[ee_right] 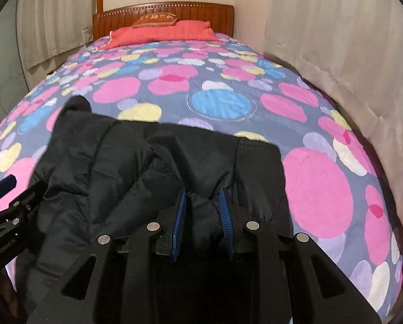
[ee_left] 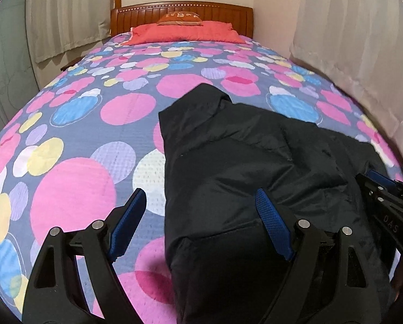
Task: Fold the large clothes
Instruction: 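Grasp the jacket hem with the right tool and tuck it onto the bundle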
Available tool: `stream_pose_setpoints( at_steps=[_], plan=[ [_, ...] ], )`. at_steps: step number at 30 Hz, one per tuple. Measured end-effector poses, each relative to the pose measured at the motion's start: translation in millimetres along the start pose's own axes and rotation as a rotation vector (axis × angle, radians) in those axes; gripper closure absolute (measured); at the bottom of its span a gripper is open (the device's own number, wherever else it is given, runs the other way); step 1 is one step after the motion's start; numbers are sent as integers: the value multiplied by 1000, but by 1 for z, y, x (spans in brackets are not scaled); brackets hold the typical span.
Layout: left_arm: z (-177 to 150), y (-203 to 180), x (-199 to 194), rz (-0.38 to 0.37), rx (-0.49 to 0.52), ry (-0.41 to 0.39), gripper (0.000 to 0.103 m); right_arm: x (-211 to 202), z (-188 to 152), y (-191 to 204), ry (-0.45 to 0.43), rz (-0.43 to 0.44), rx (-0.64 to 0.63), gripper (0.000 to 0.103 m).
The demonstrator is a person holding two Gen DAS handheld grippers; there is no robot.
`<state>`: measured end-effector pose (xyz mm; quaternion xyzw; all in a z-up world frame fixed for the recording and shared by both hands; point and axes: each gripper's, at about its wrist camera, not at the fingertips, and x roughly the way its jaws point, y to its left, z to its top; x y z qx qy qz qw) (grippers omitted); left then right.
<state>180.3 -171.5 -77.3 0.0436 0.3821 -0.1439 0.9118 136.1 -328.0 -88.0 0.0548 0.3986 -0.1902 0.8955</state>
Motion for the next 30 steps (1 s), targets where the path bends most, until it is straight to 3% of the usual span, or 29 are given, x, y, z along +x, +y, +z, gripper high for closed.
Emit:
stream_pose_setpoints(
  at_steps=[5, 14, 30],
  plan=[
    [-8, -7, 19, 48, 20, 24, 17, 21, -10, -2, 21, -14, 7, 77],
    [-12, -4, 44, 59, -4, 64, 15, 47, -23, -1, 36, 5, 35, 78],
    [-17, -1, 49, 48, -14, 60, 15, 53, -28, 6, 13, -37, 6, 79]
  ],
)
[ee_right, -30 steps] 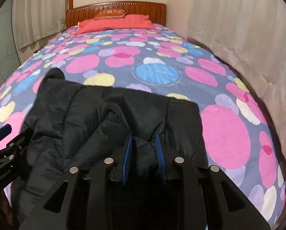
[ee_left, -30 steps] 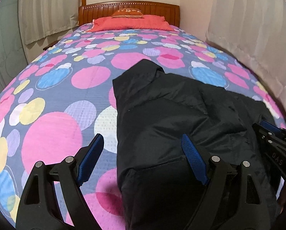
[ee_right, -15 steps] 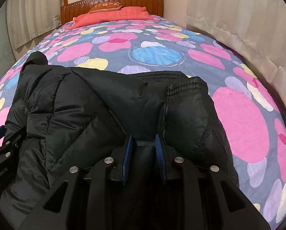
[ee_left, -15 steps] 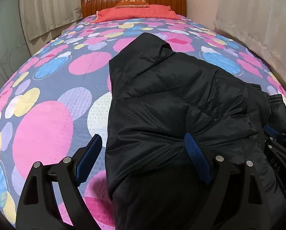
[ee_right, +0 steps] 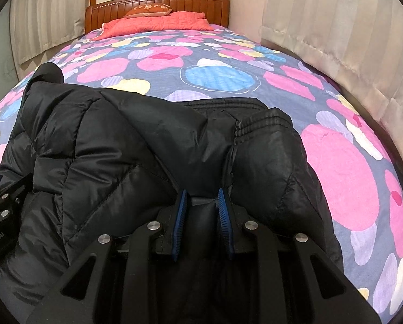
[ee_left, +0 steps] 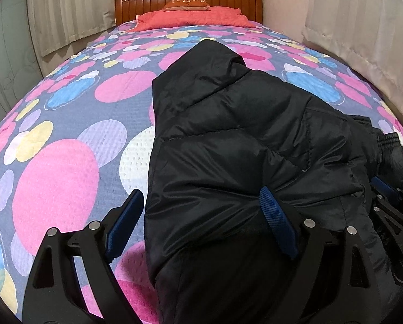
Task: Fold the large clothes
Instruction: 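Grasp the jacket hem with the right tool and tuck it onto the bundle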
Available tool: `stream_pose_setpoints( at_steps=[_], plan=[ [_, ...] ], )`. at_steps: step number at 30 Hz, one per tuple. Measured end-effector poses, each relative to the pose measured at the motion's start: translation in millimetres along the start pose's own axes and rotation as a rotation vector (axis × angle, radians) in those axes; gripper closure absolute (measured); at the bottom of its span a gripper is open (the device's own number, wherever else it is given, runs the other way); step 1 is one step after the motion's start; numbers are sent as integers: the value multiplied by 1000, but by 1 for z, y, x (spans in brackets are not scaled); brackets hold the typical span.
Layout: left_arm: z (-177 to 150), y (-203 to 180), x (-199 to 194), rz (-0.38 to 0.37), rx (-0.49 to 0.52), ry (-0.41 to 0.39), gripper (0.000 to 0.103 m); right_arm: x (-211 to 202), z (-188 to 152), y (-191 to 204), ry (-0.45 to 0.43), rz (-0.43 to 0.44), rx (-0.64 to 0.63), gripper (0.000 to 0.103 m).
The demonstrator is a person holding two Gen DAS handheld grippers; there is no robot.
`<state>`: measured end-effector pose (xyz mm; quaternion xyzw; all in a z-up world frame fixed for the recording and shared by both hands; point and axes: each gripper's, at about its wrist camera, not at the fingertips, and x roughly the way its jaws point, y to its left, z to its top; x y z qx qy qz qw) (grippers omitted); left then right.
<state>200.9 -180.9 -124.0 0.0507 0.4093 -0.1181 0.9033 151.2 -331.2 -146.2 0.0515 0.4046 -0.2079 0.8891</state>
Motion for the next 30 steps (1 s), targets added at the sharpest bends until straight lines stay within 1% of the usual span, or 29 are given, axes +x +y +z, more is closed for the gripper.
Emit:
stream_pose_setpoints(
  at_steps=[5, 9, 10, 12, 14, 21, 26, 30],
  plan=[
    [2, 10, -11, -49, -34, -10, 15, -10, 1, -3, -19, 10, 13, 78],
    [0, 19, -24, -72, -56, -22, 12, -22, 3, -9, -28, 14, 25, 76],
    [0, 20, -26, -76, -61, -22, 12, -26, 3, -10, -30, 15, 29, 75],
    [-2, 25, -32, -85, -75, -22, 12, -36, 3, -12, -43, 11, 36, 64],
    [-2, 30, -39, -89, -92, -21, 12, -45, 3, -16, -60, 4, 45, 57],
    [-2, 52, -58, -55, -158, -35, 12, -68, 4, -35, -84, -1, 79, 57],
    [-11, 71, -71, -36, -225, -42, 12, -79, 0, -43, -93, -5, 95, 57],
    [-16, 84, -78, -22, -283, -50, 12, -85, -5, -53, -90, 16, 147, 57]
  ],
)
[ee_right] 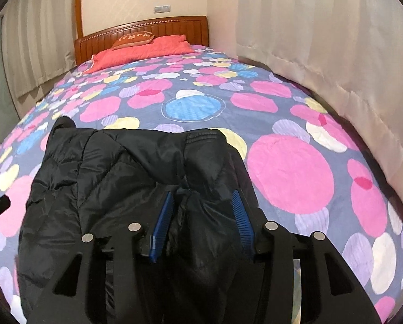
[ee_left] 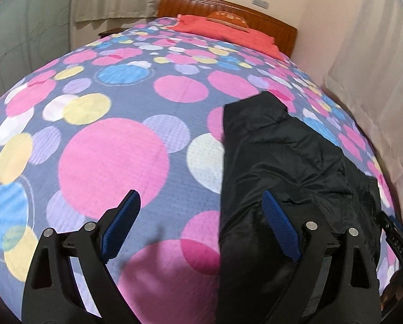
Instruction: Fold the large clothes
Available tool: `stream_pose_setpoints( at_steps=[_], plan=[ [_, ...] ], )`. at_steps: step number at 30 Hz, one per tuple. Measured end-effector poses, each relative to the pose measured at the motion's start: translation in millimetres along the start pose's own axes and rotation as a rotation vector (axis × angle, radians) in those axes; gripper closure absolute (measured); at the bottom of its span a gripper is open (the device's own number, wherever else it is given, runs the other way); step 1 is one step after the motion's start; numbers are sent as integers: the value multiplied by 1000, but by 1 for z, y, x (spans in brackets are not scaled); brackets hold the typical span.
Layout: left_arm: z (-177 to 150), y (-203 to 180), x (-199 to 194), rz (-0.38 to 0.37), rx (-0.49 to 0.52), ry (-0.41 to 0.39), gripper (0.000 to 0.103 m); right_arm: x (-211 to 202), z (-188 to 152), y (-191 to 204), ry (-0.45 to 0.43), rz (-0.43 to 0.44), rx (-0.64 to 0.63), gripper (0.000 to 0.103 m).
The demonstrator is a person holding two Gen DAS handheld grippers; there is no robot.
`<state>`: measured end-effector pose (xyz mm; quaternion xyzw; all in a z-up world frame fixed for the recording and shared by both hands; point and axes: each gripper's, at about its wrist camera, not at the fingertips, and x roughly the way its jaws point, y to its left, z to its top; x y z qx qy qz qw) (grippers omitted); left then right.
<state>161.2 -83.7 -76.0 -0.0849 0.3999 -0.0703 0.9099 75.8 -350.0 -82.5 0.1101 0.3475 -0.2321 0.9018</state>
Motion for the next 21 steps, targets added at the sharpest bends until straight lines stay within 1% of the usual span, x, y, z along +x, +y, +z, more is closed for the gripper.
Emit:
stream_pose_setpoints(
  at_steps=[3, 8, 12, 15, 17, 20, 21],
  plan=[
    [0, 7, -2, 57, -31, -10, 12, -1, 0, -6, 2, -8, 32, 57],
    [-1, 16, 1, 87, -93, 2, 12, 3, 2, -12, 14, 14, 77, 57],
    [-4, 30, 9, 76, -194, 49, 12, 10, 1, -18, 36, 54, 135, 57],
    [-7, 44, 21, 61, -309, 98, 12, 18, 1, -24, 55, 77, 190, 57],
    [-9, 50, 27, 58, -366, 118, 12, 23, 1, -28, 64, 90, 225, 57],
    [-12, 56, 37, 46, -433, 152, 12, 31, 3, -33, 78, 109, 266, 57],
    [-14, 58, 40, 34, -456, 161, 12, 35, 3, -35, 87, 122, 283, 55]
  ],
)
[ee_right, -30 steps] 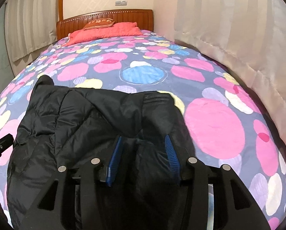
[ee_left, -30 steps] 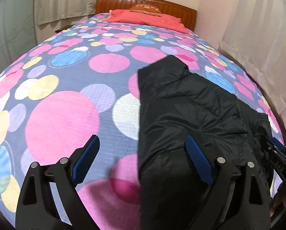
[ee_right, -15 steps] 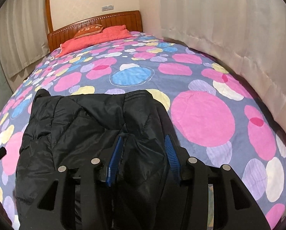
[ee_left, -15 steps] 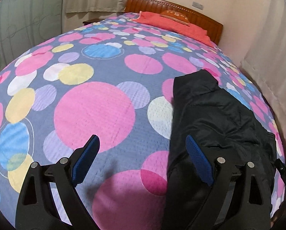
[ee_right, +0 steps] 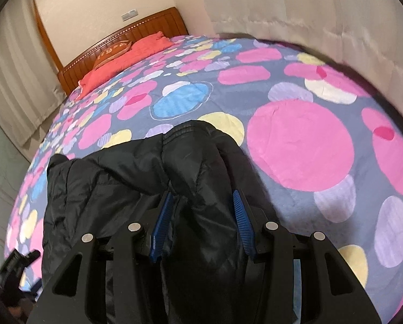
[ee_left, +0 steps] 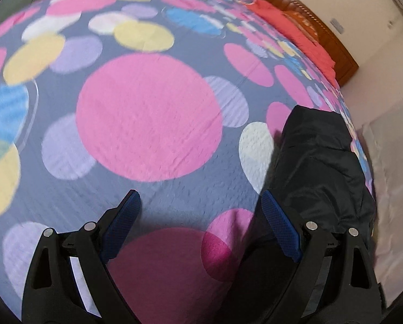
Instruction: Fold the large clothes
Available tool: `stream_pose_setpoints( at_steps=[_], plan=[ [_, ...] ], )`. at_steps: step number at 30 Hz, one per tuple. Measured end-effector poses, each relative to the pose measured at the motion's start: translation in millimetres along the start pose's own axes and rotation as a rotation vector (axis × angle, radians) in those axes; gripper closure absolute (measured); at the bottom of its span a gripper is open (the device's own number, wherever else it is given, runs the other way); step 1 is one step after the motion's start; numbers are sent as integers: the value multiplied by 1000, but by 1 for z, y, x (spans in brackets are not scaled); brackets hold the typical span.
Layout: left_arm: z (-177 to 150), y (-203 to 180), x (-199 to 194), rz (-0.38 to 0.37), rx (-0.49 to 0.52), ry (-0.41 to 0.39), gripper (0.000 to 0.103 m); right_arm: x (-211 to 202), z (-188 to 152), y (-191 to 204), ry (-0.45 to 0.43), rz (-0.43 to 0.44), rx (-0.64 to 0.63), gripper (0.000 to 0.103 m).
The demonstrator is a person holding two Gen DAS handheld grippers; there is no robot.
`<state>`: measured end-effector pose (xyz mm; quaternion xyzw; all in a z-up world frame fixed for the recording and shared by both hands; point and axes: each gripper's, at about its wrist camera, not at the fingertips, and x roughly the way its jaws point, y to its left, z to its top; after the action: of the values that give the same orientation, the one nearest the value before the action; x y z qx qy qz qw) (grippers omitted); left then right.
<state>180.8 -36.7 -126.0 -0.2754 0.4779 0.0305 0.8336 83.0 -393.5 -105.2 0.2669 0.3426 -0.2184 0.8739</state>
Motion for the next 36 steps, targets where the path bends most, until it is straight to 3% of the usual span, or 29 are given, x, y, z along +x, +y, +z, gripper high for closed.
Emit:
stream_pose_setpoints(
  at_steps=[6, 16, 18, 22, 25, 28, 36],
  plan=[
    [-5, 2, 15, -55, -35, 47, 12, 18, 4, -16, 37, 65, 98, 40],
    [-11, -12, 24, -150, -2, 76, 12, 25, 10, -39, 25, 135, 174, 37],
    [-12, -15, 26, -173, 9, 84, 11, 28, 11, -44, 35, 124, 172, 29],
    [-12, -16, 26, -202, 24, 96, 11, 35, 8, -52, 52, 121, 166, 25],
    [-14, -17, 25, -233, 41, 111, 11, 42, 2, -56, 88, 139, 163, 22],
    [-15, -16, 29, -269, 33, 124, 11, 52, -5, -60, 154, 217, 177, 21],
    [-20, -15, 34, -362, 76, 142, 8, 59, -8, -56, 243, 307, 98, 20]
  ],
)
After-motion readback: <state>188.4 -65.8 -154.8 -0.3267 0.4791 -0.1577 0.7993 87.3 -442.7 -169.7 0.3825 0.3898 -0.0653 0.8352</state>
